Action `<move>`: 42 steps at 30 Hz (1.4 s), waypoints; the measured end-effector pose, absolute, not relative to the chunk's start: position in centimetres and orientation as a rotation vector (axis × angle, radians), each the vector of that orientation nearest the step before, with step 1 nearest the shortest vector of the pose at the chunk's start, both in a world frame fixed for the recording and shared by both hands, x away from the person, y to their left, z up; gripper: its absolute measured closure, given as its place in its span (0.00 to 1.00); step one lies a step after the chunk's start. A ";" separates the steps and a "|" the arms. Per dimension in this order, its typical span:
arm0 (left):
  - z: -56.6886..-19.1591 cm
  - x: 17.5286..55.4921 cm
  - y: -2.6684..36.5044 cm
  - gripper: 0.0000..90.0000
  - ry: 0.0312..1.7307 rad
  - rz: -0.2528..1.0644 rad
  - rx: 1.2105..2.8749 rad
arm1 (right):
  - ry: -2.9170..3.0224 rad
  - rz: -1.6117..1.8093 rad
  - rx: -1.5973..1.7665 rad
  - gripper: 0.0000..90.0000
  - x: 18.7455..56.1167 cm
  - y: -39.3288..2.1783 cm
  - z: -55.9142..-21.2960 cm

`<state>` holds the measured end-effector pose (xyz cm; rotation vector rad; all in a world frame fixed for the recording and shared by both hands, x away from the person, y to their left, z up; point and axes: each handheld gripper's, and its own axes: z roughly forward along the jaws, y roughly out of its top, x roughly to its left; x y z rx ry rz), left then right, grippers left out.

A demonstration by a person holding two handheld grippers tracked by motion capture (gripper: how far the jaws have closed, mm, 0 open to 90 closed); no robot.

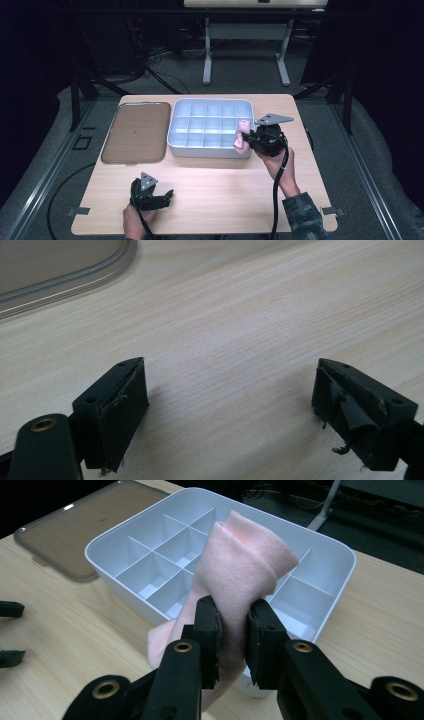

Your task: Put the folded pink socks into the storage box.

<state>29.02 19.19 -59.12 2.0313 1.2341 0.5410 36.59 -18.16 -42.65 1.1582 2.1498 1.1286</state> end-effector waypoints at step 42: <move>-59.1 29.0 19.2 0.16 1.234 0.541 2.031 | 2.156 0.797 1.276 0.86 43.9 -17.2 -47.2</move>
